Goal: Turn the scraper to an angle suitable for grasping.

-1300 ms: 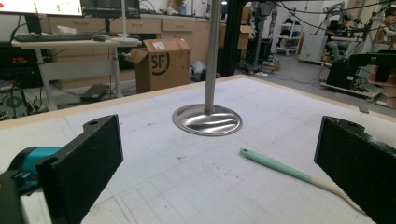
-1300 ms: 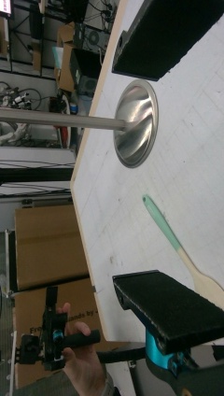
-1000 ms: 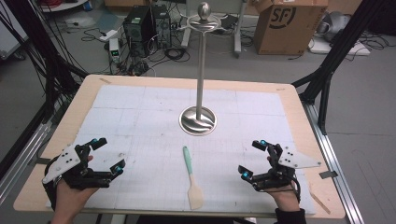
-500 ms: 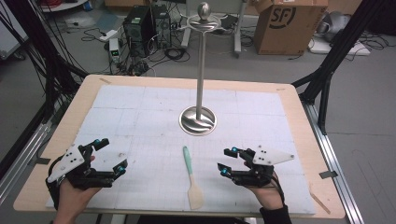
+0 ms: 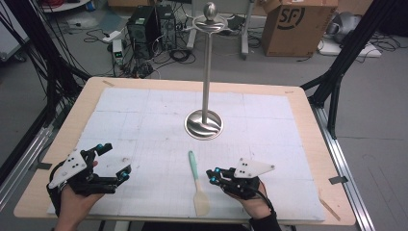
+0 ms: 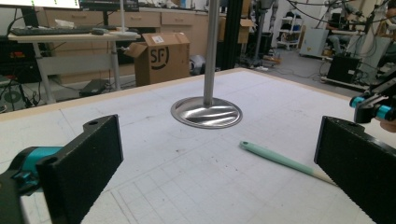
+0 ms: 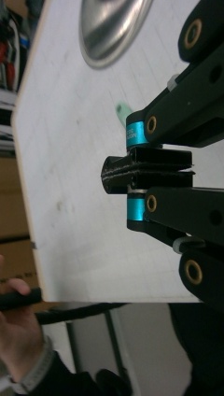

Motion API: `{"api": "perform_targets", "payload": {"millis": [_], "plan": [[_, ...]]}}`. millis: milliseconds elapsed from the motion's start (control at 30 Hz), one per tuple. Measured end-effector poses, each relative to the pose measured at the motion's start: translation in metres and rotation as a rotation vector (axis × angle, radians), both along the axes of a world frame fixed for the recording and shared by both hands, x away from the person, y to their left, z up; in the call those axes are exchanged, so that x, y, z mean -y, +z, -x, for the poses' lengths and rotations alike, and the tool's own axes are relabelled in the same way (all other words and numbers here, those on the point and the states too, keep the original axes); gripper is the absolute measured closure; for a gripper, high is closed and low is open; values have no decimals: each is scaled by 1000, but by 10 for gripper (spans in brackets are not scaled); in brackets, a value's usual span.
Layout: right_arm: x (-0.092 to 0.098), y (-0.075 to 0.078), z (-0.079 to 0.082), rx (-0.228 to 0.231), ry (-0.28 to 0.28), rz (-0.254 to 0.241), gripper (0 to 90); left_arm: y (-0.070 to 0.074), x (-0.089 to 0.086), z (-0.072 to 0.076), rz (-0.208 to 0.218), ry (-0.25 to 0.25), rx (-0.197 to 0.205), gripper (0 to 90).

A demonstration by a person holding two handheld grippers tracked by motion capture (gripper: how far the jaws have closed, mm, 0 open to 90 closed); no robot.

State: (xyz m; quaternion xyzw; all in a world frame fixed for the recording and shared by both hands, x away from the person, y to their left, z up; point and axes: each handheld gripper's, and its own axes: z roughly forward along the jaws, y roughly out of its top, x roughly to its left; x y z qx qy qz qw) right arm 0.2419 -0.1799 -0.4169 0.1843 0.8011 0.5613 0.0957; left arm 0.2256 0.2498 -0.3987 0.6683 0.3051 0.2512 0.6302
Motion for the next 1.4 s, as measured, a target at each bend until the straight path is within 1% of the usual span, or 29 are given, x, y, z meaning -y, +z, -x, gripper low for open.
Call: {"api": "perform_targets", "payload": {"millis": [33,67,100,133,233,333,433,533,567,633,667,767,833,900,1000,1033,1133,1200,1333,1400], "plan": [[-2,-1,0,-6,8,9,892,0,1,1,-4,-6,6,17],[-5,-2,-1,-38,10,-1,892,0,1,1,-4,-6,6,17],[-8,-3,-2,-56,14,-9,892,1,1,2,-5,-6,10,17],[-10,-3,-3,-64,15,0,892,1,1,2,-2,-6,8,17],[-20,-7,-5,-77,38,47,892,0,1,1,-5,-5,1,17],[-33,-12,-6,-94,60,120,893,0,2,1,-6,-8,-2,17],[-44,-16,-8,-100,82,166,893,-1,3,3,-15,-13,-4,17],[-55,-19,-11,-125,91,206,893,0,2,4,-10,-11,-6,17],[-58,-20,-12,-133,83,222,894,1,1,4,-7,-11,-6,17],[-64,-22,-15,-145,100,256,894,1,1,5,-6,-7,-4,17],[-66,-24,-15,-160,101,273,895,1,0,5,-6,-7,-2,17],[-70,-27,-17,-176,101,320,896,1,0,4,-6,-5,-4,17],[-71,-28,-18,-176,100,331,898,-1,-1,3,-5,0,-8,17],[-71,-29,-17,-172,86,348,899,-1,-3,2,-1,2,-7,17],[-70,-29,-16,-181,83,349,900,0,-5,2,8,9,-6,17],[-69,-29,-16,-193,83,347,900,0,-6,2,11,10,-6,17],[-68,-29,-16,-187,81,350,900,0,-8,2,12,13,-6,17],[-65,-29,-15,-189,82,351,900,0,-8,2,11,16,-8,17],[-55,-28,-12,-170,78,363,900,-1,-8,2,6,15,-12,17],[-50,-28,-11,-177,74,365,900,-2,-7,1,8,17,-15,17]]}}
